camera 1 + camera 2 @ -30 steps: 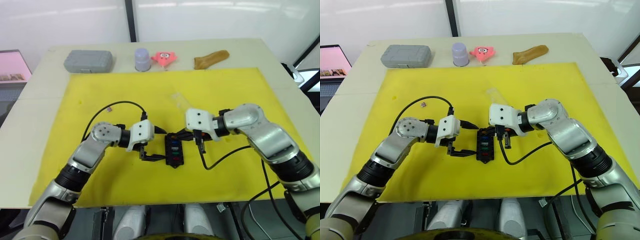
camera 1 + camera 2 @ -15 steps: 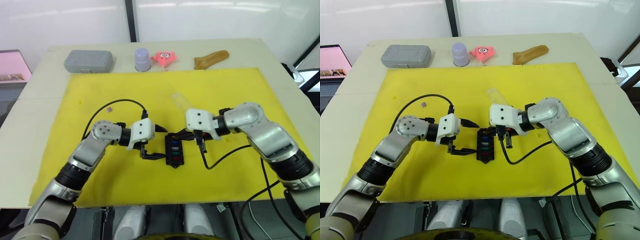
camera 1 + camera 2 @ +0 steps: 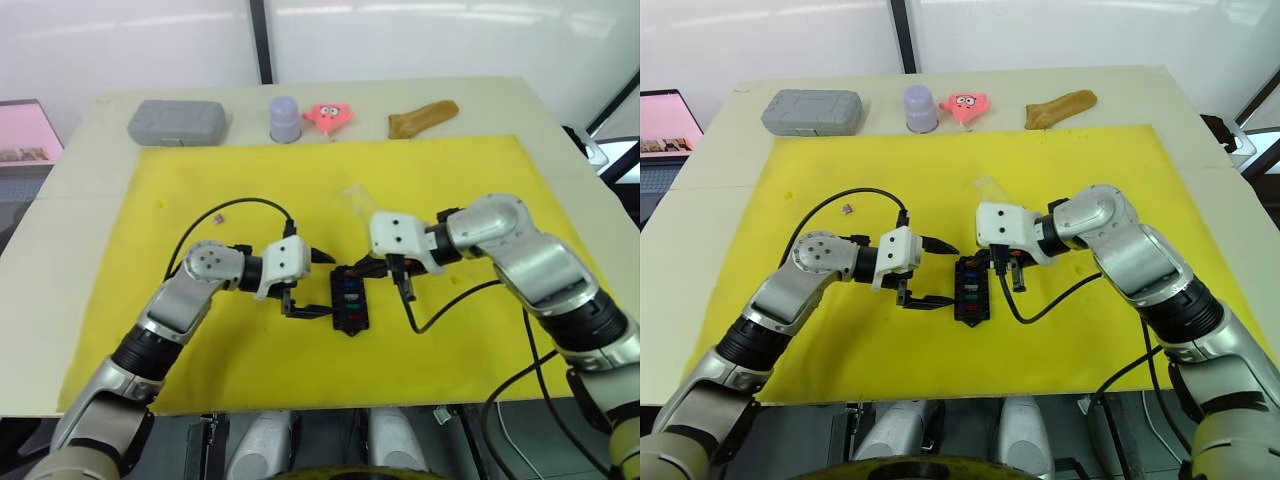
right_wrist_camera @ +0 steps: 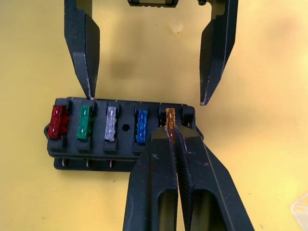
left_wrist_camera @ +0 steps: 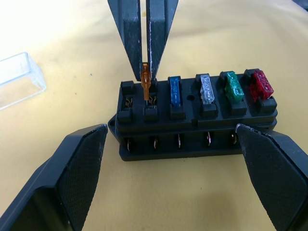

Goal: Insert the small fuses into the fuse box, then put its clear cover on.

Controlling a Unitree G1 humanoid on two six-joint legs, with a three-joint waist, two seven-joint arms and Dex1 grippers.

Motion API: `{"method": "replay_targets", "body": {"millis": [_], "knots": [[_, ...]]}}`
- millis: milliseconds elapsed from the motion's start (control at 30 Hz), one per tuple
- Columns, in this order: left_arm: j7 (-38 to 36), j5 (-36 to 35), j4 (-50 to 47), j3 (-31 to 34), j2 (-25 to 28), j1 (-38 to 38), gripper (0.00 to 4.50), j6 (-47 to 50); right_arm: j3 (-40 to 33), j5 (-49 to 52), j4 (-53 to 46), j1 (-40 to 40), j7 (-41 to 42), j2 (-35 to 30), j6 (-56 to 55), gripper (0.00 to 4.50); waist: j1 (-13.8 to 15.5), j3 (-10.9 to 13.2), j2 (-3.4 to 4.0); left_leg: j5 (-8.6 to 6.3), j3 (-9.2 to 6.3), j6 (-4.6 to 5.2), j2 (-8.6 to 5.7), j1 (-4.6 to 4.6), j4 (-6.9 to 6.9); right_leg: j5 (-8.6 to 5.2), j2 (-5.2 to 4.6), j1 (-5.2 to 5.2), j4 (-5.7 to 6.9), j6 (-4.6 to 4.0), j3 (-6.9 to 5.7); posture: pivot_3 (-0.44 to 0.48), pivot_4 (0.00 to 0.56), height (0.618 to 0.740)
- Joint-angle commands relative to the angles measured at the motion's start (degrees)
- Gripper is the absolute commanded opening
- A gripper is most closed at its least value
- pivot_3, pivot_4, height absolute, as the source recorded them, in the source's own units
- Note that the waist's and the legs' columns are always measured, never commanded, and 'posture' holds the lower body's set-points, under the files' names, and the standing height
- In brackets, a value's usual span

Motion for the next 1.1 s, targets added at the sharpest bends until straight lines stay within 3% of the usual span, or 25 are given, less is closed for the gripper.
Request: {"method": "replay_targets", "body": {"millis": [33,1100], "knots": [[0.39,0.64,-1.41,0.45,-0.28,-0.36,4.48,-0.54,0.39,-0.19,-2.78,-1.29,0.52,-0.54,2.52,0.0,-0.01,0.0,0.0,0.0,0.0,0.0,0.0,0.0,0.0,0.0,0.0,0.0,0.0,0.0,0.0,0.0,0.15,0.74],[1.15,1.16,-2.0,0.63,-1.27,-0.21,4.48,-0.47,2.12,-2.55,-0.18,-2.81,0.09,0.62,2.65,0.0,-0.01,-0.01,-0.01,0.0,0.0,0.0,0.0,0.0,0.01,0.0,-0.01,-0.01,0.02,0.0,0.0,0.0,0.15,0.74]]}}
